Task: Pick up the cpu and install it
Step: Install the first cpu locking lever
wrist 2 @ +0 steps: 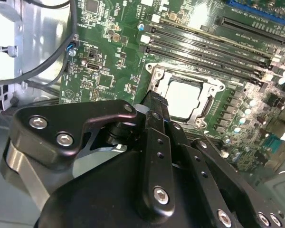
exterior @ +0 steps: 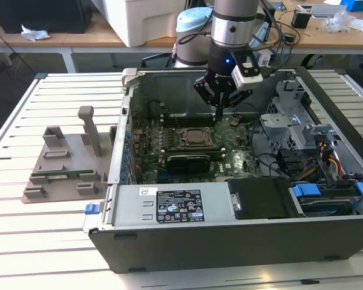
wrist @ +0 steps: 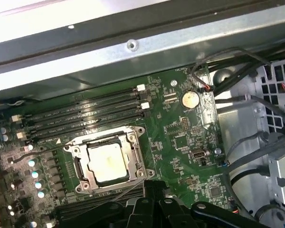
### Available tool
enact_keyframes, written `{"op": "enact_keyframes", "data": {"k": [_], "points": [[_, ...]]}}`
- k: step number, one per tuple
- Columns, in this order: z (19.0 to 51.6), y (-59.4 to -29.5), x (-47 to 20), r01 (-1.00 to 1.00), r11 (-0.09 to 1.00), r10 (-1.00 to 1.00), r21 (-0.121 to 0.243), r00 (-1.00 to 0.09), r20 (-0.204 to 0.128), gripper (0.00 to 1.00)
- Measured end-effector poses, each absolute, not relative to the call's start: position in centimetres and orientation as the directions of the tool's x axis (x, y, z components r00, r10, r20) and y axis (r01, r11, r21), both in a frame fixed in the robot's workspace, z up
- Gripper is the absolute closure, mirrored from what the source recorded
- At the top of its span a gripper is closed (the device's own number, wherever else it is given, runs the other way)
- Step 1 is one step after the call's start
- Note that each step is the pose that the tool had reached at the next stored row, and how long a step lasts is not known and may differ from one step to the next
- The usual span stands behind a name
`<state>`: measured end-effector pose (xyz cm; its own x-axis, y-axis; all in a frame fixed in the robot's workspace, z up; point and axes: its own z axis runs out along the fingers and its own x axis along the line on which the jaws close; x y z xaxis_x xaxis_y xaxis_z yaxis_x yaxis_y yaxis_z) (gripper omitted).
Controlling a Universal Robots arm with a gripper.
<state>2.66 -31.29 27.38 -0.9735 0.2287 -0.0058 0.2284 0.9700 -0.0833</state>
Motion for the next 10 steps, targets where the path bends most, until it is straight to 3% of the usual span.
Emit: {"op": "enact_keyframes", "data": {"k": [10], "points": [[27.38,-31.29,2.66,0.13,0.988,0.13,-0.083,-0.991,-0.006,0.89]]}}
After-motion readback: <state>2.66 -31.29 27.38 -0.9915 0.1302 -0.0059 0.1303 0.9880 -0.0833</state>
